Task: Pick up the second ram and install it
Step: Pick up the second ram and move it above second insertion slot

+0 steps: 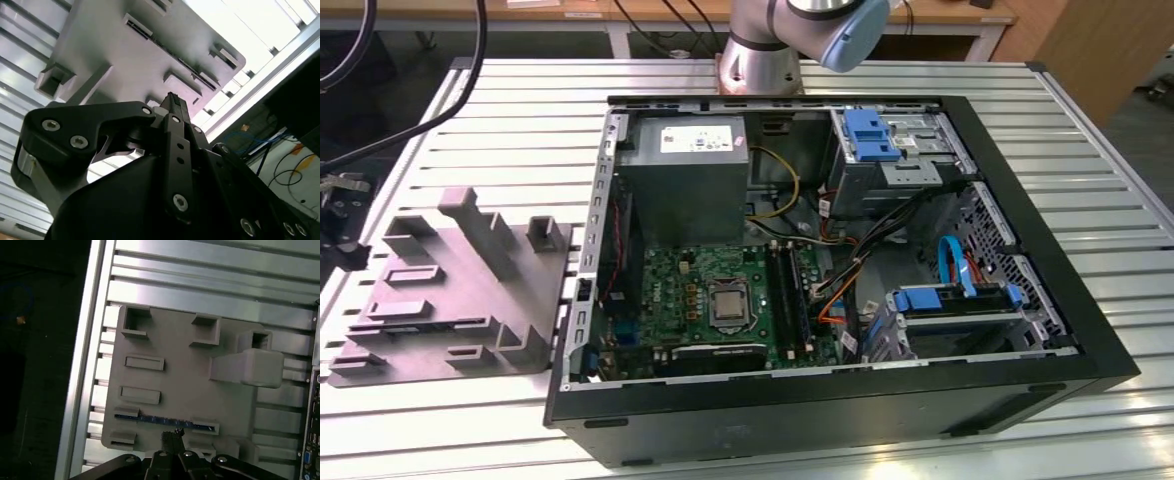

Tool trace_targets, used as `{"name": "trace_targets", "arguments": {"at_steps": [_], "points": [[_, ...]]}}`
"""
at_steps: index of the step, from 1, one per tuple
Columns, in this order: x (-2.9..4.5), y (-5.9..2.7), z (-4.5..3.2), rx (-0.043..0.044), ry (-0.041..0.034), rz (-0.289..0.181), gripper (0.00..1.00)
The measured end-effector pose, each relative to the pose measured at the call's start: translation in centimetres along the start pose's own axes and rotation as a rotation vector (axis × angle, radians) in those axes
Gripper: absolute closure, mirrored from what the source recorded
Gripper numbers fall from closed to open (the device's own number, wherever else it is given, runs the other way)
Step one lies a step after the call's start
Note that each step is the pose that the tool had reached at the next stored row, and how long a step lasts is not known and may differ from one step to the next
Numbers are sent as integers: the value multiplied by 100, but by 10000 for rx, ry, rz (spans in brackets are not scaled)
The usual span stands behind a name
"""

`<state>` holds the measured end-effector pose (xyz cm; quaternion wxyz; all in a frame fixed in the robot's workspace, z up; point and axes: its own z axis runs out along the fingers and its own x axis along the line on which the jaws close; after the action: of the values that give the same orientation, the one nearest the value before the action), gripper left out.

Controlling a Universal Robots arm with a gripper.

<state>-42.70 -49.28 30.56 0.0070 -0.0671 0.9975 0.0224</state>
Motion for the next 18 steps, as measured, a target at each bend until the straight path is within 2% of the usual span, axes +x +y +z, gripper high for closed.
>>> {"name": "trace_targets", "arguments": {"at_steps": [18], "points": [[1, -2, 38, -56, 144, -3279, 90]]}}
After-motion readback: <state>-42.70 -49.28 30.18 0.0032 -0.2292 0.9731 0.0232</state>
